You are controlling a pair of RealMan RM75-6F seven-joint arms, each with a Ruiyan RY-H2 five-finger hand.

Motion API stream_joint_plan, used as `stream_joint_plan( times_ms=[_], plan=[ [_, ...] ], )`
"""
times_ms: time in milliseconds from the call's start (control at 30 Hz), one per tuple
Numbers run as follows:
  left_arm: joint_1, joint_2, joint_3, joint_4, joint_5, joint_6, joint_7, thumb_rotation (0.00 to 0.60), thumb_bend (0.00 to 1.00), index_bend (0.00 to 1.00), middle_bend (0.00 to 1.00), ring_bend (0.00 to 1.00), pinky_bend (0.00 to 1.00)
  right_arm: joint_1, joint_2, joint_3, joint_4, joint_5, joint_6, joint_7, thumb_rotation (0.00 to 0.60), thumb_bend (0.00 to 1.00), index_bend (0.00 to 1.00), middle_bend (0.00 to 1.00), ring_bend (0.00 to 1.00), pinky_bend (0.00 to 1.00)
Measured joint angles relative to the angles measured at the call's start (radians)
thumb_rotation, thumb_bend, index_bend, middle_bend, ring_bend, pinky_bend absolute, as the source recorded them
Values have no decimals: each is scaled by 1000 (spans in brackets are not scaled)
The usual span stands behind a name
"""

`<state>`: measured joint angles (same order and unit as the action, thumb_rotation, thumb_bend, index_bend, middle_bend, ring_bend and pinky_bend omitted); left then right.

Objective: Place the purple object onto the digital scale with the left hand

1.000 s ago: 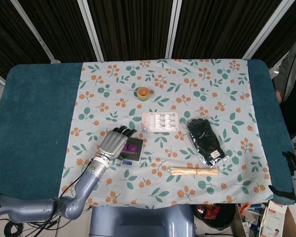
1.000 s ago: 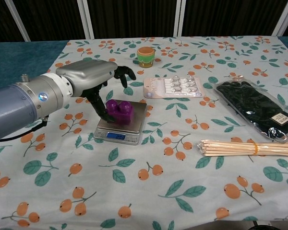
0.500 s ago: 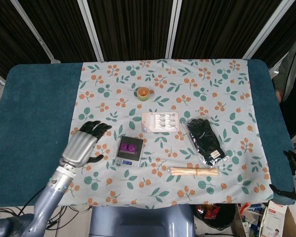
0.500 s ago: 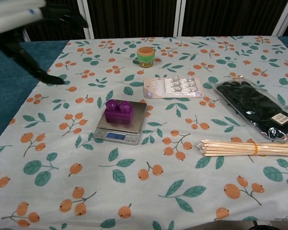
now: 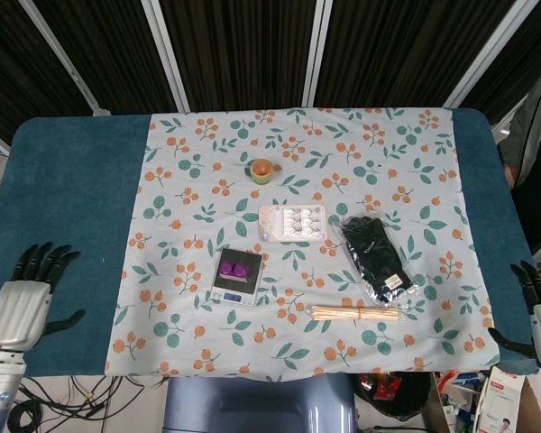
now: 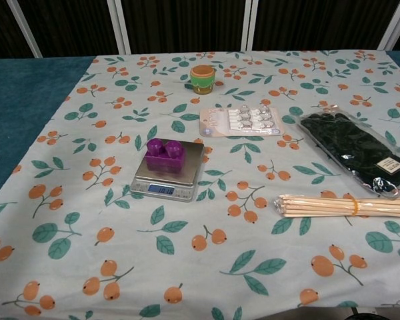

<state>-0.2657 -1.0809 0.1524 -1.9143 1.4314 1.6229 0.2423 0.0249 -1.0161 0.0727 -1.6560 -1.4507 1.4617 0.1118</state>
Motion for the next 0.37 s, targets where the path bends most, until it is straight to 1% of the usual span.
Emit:
stream_joint_plan(
  times_ms=[167,300,367],
  plan=[
    [85,-27,7,115,-6,48,-125,600,30,149,72,0,0,0,-9,-8,31,-38,17,38,600,66,10,5,145,187],
    [107,-44,-4,159,1,67,-137,600,30,147,72,0,0,1,-13,-12,51,-63,29,54,600,66,11,5,145,187],
    [112,-47,-10,163,1,64,-141,600,30,147,72,0,0,1,-14,-15,56,-68,31,60,600,65,10,5,145,187]
  ],
)
